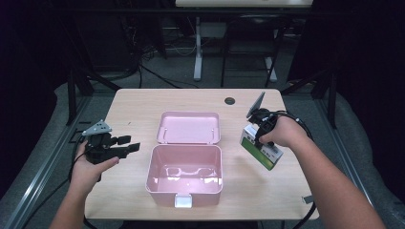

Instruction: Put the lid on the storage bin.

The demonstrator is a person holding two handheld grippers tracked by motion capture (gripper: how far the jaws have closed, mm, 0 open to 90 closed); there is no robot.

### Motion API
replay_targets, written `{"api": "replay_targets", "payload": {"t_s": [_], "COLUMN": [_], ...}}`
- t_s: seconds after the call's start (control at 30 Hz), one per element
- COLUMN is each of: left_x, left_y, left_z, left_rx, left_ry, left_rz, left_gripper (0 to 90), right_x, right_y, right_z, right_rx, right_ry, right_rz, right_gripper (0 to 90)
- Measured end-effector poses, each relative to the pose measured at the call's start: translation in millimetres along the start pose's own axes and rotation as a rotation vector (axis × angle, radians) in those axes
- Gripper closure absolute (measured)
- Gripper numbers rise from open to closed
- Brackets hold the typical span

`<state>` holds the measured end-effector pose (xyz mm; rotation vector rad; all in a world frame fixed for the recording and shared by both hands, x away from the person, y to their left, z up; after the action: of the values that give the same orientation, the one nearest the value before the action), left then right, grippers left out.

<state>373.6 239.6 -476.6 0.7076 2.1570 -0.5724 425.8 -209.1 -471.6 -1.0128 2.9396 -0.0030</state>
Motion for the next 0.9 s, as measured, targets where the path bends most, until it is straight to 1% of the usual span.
{"api": "replay_targets", "payload": {"t_s": [0.13, 0.2, 0.27, 0.33, 0.37, 0.5, 0.63, 0.9], "left_x": [-0.2, -0.2, -0.4, -0.6, -0.7, 0.0, -0.2, 0.2], "left_y": [0.9, 1.2, 0.9, 0.3, 0.0, 0.9, 1.6, 0.7], "left_z": [-0.6, -0.9, -1.1, -1.4, -1.0, -1.1, -1.5, -0.1], "left_rx": [-0.003, -0.004, -0.004, -0.002, -0.003, -0.008, -0.008, -0.004], "left_ry": [-0.001, -0.001, -0.002, -0.003, -0.009, -0.008, -0.011, -0.004], "left_rz": [0.002, 0.002, 0.002, 0.005, 0.003, 0.0, 0.0, 0.003], "left_gripper": [45.0, 45.1, 45.0, 45.0, 45.0, 45.0, 45.0, 45.0], "right_x": [2.7, 3.7, 3.8, 4.3, 4.2, 3.6, 2.8, -0.5], "right_y": [3.3, 4.6, 6.1, 8.4, 9.7, 14.9, 21.4, 36.5], "right_z": [-4.7, -8.0, -10.4, -14.4, -16.7, -24.1, -33.9, -48.8], "right_rx": [-0.004, -0.001, 0.004, 0.009, 0.009, 0.003, 0.015, 0.013], "right_ry": [-0.002, 0.004, -0.004, 0.006, 0.004, -0.003, -0.001, -0.012], "right_rz": [-0.015, -0.019, -0.025, -0.027, -0.029, -0.033, -0.055, -0.097], "right_gripper": [61.5, 61.5, 61.5, 61.5, 61.5, 61.5, 61.5, 61.6]}}
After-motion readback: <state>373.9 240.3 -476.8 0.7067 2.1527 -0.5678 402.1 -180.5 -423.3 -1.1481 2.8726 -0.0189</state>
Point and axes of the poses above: each handheld gripper's, and its own axes: z roughly forward along the jaws, x roughly out of its underside, y roughly to its left, the point moved 5 cm from there along z, roughly forward along the jaws, and after that the axes turned 3 degrees about y, right-handed, at the moved point
